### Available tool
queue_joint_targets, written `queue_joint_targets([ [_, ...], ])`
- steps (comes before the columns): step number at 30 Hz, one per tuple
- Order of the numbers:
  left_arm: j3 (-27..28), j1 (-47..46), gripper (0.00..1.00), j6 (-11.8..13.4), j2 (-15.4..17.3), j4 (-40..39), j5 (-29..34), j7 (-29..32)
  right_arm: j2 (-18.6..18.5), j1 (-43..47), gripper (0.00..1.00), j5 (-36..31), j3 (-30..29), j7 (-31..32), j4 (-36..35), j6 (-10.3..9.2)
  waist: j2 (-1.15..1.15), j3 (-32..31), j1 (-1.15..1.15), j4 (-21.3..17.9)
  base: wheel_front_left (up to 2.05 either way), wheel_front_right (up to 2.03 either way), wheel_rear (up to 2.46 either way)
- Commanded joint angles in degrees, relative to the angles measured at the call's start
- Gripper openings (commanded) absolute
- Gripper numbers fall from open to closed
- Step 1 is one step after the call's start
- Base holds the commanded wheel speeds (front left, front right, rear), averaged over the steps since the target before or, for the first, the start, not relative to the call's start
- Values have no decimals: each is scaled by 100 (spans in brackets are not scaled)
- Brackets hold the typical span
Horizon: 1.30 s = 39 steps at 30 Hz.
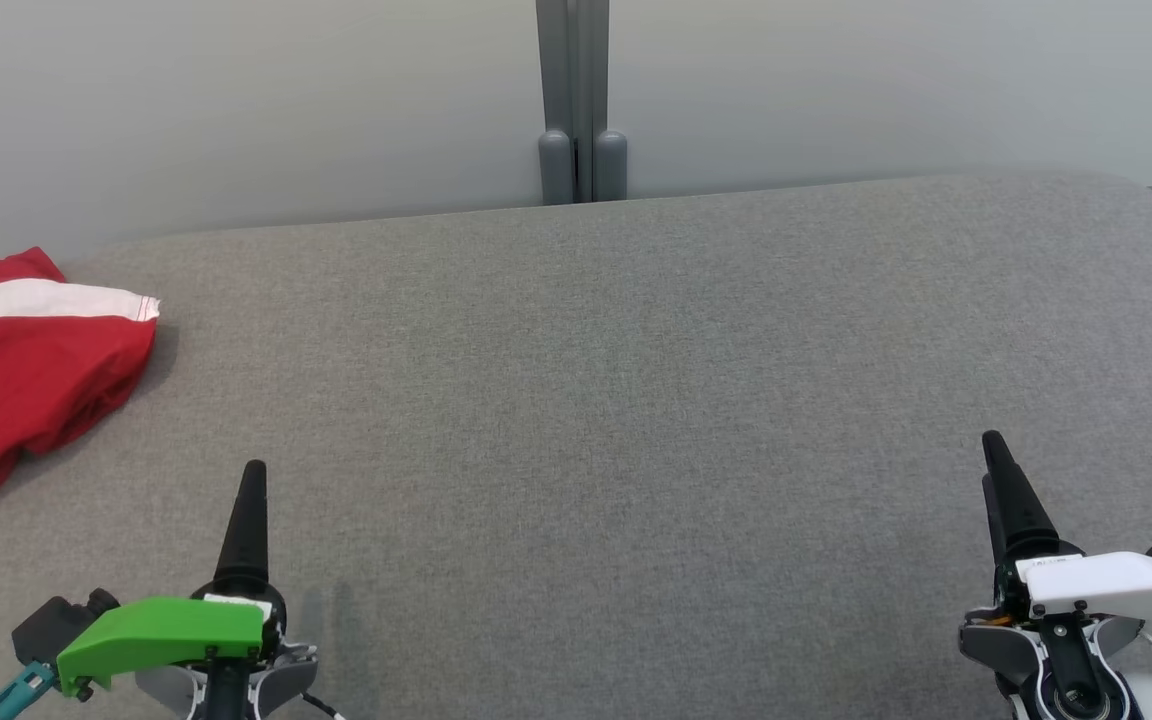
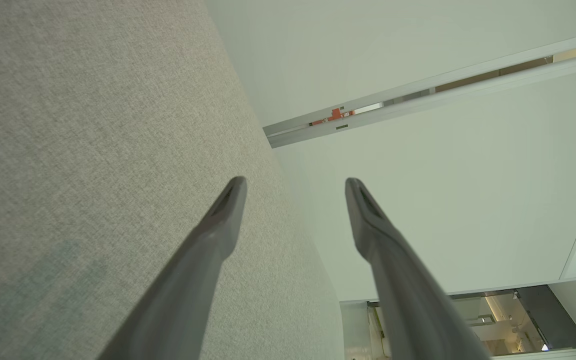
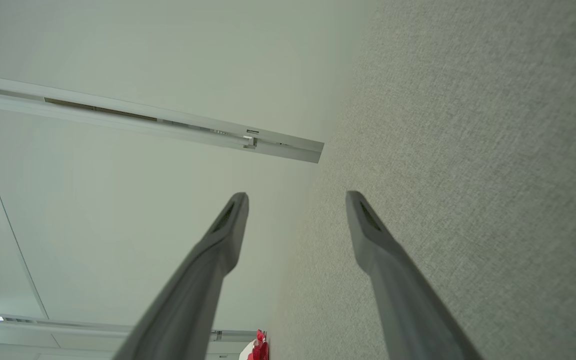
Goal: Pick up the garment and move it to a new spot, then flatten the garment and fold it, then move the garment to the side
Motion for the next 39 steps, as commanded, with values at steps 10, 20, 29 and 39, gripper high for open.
queue_joint_targets([
  [10,-368,-102,100,256,41,-217,1484,-272,-47,60,100,-1376,102,-272,-413,3,0,-1,0,17,0,0,0],
  [20,-562,-47,100,371,48,-194,2498,-469,-53,151,100,-2614,178,-465,-635,4,0,-3,0,27,0,0,0],
  [29,-697,64,100,448,53,-138,3246,-626,-58,253,100,-3298,247,-629,-669,4,0,-24,0,25,0,0,0],
  [39,-876,139,100,534,58,-89,3927,-784,-63,334,100,-4158,341,-786,-598,4,0,-51,0,30,0,0,0],
])
